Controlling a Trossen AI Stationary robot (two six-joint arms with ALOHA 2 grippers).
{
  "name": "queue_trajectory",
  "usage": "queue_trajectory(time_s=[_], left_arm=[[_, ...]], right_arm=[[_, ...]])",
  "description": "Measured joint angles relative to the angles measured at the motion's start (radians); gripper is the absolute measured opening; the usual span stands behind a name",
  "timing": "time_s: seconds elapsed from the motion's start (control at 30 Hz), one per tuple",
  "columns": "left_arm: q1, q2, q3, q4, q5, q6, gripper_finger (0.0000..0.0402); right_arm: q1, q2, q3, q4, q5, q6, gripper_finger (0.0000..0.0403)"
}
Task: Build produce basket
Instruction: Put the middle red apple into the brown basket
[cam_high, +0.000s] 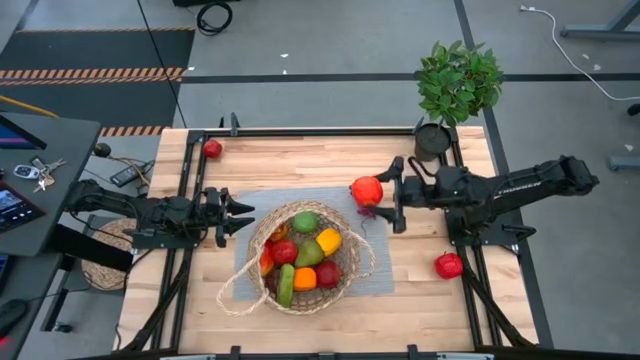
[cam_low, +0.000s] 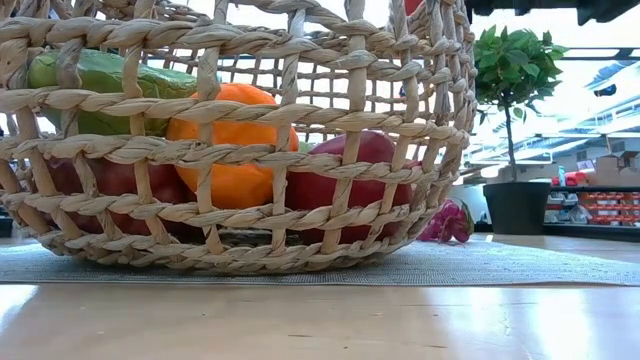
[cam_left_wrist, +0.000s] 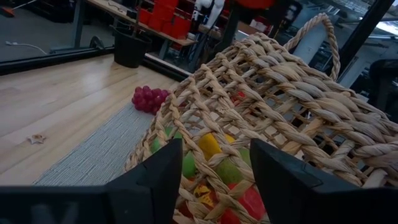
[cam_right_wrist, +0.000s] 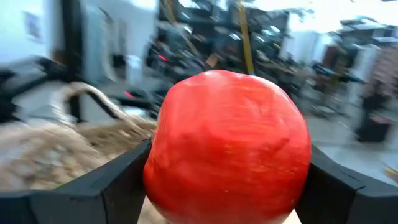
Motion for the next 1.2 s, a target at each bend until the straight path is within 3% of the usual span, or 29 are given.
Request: queue_trajectory(time_s=[0.13, 0.5, 0.63, 0.83, 1.03, 1.2], left_arm=[[0.0, 0.0, 0.0, 0.0, 0.0, 0.0, 0.0197], [0.0, 0.0, 0.0, 0.0, 0.0, 0.0, 0.0198], [0.0, 0.0, 0.0, 0.0, 0.0, 0.0, 0.0197], [0.0, 0.0, 0.0, 0.0, 0.0, 0.0, 0.0193], [0.0, 0.0, 0.0, 0.0, 0.0, 0.0, 0.0197], [0.0, 0.0, 0.0, 0.0, 0.0, 0.0, 0.0193]], right_arm=[[0.028, 0.0, 0.0, 0.078, -0.065, 0.005, 0.0329], [0.042, 0.079, 0.0, 0.564, -0.082, -0.02, 0.0329], [0.038, 0.128, 0.004, 0.64, -0.075, -0.042, 0.0329], [0.034, 0.23, 0.105, 0.606, -0.071, 0.043, 0.0329], [0.05, 0.344, 0.294, 0.3, -0.069, 0.131, 0.033], [0.094, 0.475, 0.473, 0.123, 0.005, 0.11, 0.033]])
